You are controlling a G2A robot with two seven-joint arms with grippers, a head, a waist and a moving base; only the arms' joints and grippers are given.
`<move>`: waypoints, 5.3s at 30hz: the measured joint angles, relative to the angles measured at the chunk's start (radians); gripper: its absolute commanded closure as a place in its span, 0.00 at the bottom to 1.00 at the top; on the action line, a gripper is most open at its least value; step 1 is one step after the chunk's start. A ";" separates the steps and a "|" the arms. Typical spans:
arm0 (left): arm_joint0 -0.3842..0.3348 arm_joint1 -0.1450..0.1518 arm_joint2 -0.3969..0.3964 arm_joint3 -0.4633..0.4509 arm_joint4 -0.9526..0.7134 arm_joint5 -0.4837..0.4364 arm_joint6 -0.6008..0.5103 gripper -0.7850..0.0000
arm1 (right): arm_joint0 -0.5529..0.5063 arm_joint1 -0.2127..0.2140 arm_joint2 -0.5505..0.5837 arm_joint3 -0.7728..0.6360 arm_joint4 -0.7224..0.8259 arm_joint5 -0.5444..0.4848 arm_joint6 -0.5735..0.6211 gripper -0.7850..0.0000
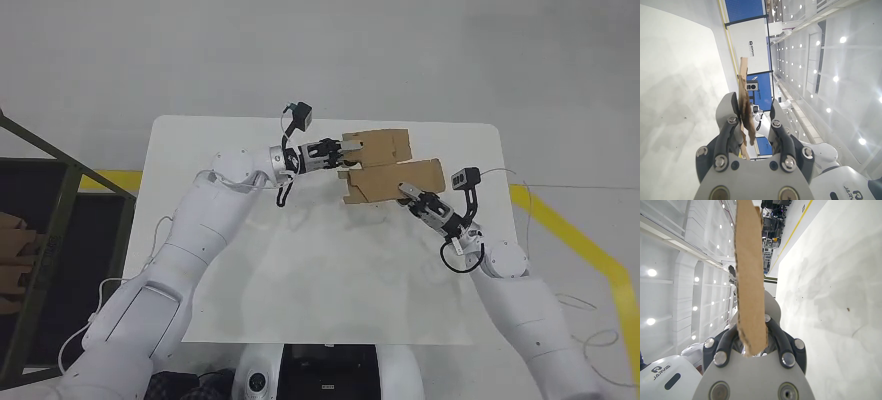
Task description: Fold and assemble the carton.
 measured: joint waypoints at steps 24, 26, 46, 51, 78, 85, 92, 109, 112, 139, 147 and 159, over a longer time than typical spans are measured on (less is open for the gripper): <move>-0.004 0.041 -0.115 0.009 -0.120 -0.019 -0.306 1.00 | 0.101 0.015 0.105 0.171 0.114 -0.113 0.325 0.00; -0.002 0.045 -0.119 0.003 -0.121 -0.022 -0.324 1.00 | 0.120 0.009 0.084 0.192 0.116 -0.115 0.360 0.00; 0.015 0.053 -0.092 -0.036 -0.048 -0.029 -0.300 1.00 | 0.174 0.010 -0.031 0.154 0.108 -0.004 0.478 0.63; 0.018 0.056 -0.091 -0.042 -0.042 -0.027 -0.305 1.00 | 0.185 0.014 -0.053 0.152 0.093 -0.004 0.478 0.78; 0.017 0.067 -0.100 -0.024 -0.048 -0.039 -0.262 0.00 | 0.205 0.047 -0.085 0.181 0.088 -0.068 0.413 1.00; 0.030 0.069 -0.107 -0.015 -0.076 -0.046 -0.256 0.00 | 0.207 0.059 -0.075 0.201 0.048 -0.096 0.386 1.00; 0.028 0.061 -0.085 -0.007 -0.110 -0.054 -0.272 0.00 | 0.202 0.061 -0.095 0.210 -0.003 -0.111 0.371 1.00; 0.016 0.058 -0.072 -0.027 -0.120 -0.067 -0.283 0.00 | 0.207 0.056 -0.105 0.254 -0.044 -0.135 0.347 1.00; 0.015 0.058 -0.073 -0.040 -0.119 -0.067 -0.277 0.00 | 0.205 0.055 -0.105 0.254 -0.048 -0.135 0.344 1.00; -0.001 0.053 -0.027 -0.053 0.016 -0.045 -0.161 0.00 | 0.157 0.060 -0.085 0.169 -0.020 -0.114 0.368 1.00; 0.018 0.059 -0.024 -0.096 0.098 -0.044 -0.107 0.39 | 0.154 0.058 -0.083 0.162 -0.024 -0.109 0.363 1.00; 0.045 0.072 -0.026 -0.163 0.258 -0.007 0.013 0.51 | 0.147 0.059 -0.072 0.151 -0.049 -0.097 0.343 1.00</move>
